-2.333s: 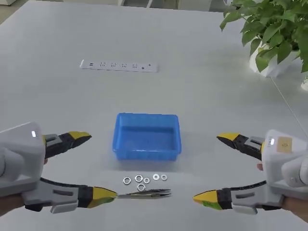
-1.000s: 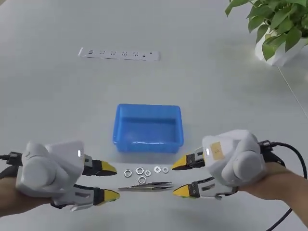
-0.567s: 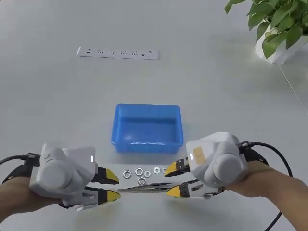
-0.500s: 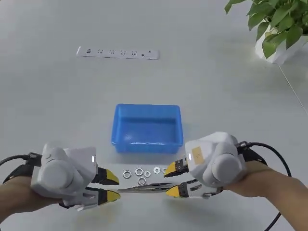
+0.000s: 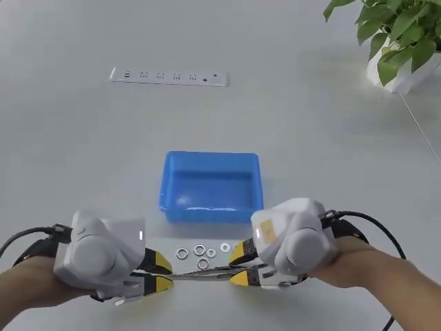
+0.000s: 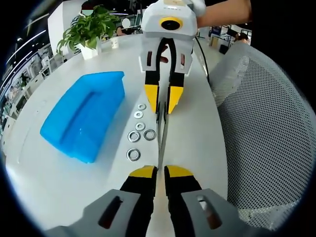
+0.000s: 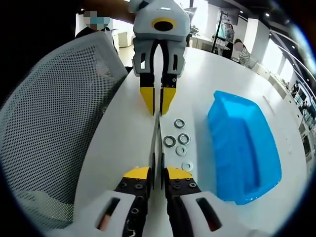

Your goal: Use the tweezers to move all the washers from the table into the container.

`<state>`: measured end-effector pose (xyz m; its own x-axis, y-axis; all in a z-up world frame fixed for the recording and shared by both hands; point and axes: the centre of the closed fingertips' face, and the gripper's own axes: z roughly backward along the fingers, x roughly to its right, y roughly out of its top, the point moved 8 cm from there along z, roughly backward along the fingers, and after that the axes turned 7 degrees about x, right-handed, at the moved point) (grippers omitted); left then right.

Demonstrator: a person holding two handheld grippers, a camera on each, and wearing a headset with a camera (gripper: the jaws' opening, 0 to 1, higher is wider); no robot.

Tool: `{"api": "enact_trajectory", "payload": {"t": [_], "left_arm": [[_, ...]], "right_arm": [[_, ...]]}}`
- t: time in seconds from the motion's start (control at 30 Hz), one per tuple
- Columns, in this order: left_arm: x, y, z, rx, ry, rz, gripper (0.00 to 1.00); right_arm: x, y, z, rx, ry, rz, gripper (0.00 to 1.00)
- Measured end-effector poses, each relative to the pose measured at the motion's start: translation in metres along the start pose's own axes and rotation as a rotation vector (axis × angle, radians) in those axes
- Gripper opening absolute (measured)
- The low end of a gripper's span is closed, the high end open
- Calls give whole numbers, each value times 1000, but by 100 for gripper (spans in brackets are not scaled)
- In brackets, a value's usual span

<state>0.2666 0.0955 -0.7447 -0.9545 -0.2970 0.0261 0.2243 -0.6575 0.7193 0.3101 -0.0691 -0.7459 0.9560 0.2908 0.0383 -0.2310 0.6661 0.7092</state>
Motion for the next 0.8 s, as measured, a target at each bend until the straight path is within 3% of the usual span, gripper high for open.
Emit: {"api": "enact_trajectory", "payload": {"t": [0.13, 0.4, 0.8], "left_arm": [[-1, 2, -1, 15, 14, 14, 8], [-1, 2, -2, 9, 9, -13, 6], [4, 17, 7, -2, 2, -57, 5]], "right_arm": [[0, 0, -2, -1, 2, 2, 11], [0, 1, -2, 1, -1, -3, 11], [-2, 2, -3, -11, -8, 8, 11]]}}
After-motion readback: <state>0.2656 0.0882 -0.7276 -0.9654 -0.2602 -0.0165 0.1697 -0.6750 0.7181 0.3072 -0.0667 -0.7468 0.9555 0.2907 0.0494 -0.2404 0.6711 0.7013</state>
